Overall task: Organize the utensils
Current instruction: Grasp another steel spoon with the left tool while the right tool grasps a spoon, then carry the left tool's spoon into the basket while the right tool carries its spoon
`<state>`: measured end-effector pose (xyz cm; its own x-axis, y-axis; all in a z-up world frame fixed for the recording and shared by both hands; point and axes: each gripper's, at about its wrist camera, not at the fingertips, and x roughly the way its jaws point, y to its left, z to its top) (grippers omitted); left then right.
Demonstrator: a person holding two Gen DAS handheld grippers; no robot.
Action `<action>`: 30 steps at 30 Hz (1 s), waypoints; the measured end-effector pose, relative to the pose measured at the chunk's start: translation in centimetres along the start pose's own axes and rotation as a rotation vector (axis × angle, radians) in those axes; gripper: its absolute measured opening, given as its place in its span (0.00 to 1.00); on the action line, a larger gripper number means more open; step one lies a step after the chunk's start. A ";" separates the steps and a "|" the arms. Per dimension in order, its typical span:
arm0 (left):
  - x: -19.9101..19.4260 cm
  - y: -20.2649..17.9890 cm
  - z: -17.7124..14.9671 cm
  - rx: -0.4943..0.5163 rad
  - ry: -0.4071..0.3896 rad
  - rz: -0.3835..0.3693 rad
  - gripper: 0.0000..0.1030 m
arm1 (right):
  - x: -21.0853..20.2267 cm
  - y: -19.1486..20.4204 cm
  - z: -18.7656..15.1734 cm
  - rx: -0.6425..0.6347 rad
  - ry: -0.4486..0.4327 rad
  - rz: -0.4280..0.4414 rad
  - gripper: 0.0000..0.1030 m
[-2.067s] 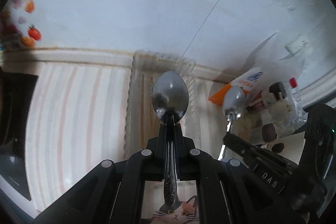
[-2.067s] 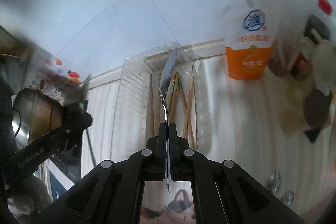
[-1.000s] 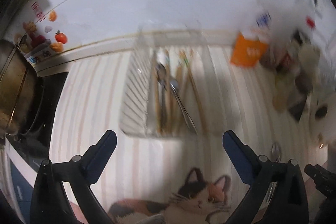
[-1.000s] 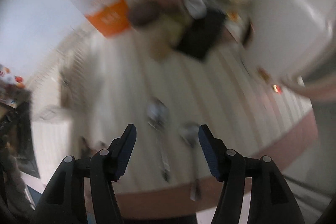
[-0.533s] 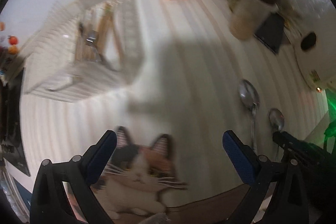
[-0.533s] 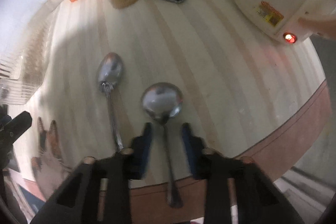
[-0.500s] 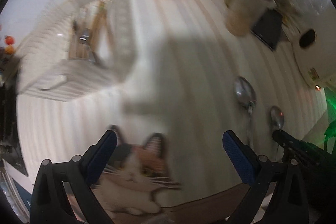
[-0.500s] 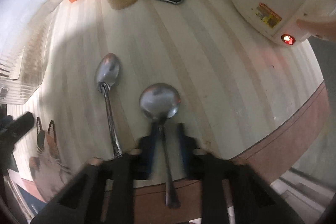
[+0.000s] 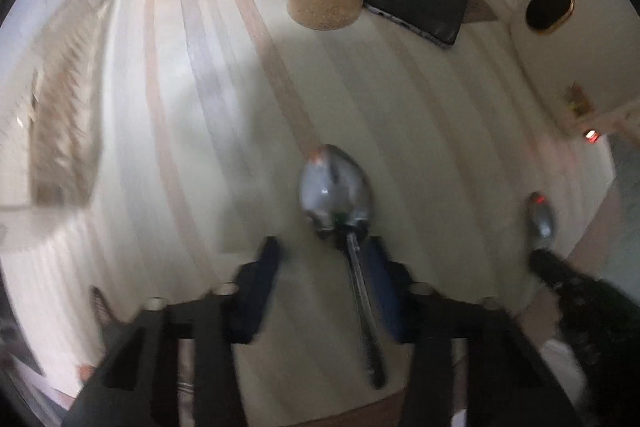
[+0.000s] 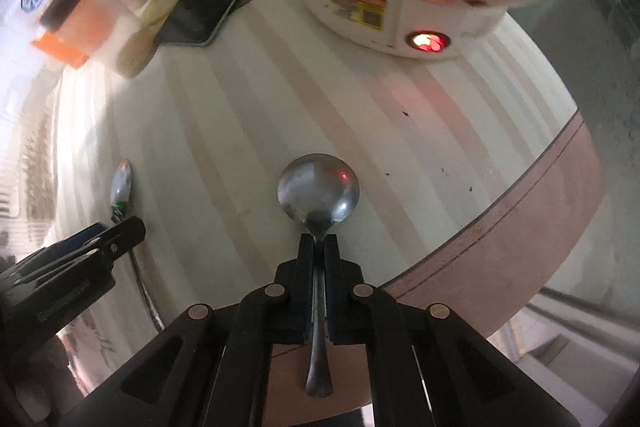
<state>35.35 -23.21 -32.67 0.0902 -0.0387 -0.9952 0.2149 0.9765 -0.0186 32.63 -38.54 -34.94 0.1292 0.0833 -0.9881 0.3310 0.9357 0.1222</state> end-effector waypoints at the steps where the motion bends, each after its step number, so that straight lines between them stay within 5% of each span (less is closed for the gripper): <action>1: -0.1 0.3 -0.1 0.002 -0.006 -0.005 0.11 | 0.0 0.0 0.0 0.001 0.000 -0.001 0.05; 2: -0.1 0.7 -0.1 -0.004 -0.006 -0.010 0.04 | 0.0 0.1 0.0 -0.001 0.001 -0.008 0.05; 13: -0.7 9.4 -5.0 -0.120 0.018 0.000 0.04 | 0.3 6.0 -1.4 -0.132 0.049 0.057 0.05; 23: -1.8 21.8 -13.7 -0.360 0.047 0.051 0.03 | 0.9 18.0 -8.6 -0.374 0.130 0.146 0.05; 30: -2.1 24.7 -16.5 -0.413 0.032 0.004 0.06 | 0.8 21.7 -11.1 -0.481 0.145 0.097 0.05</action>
<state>24.44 4.51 -32.61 0.0585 -0.0350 -0.9977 -0.1938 0.9800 -0.0458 29.56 -14.37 -34.14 -0.0047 0.1922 -0.9813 -0.1482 0.9704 0.1908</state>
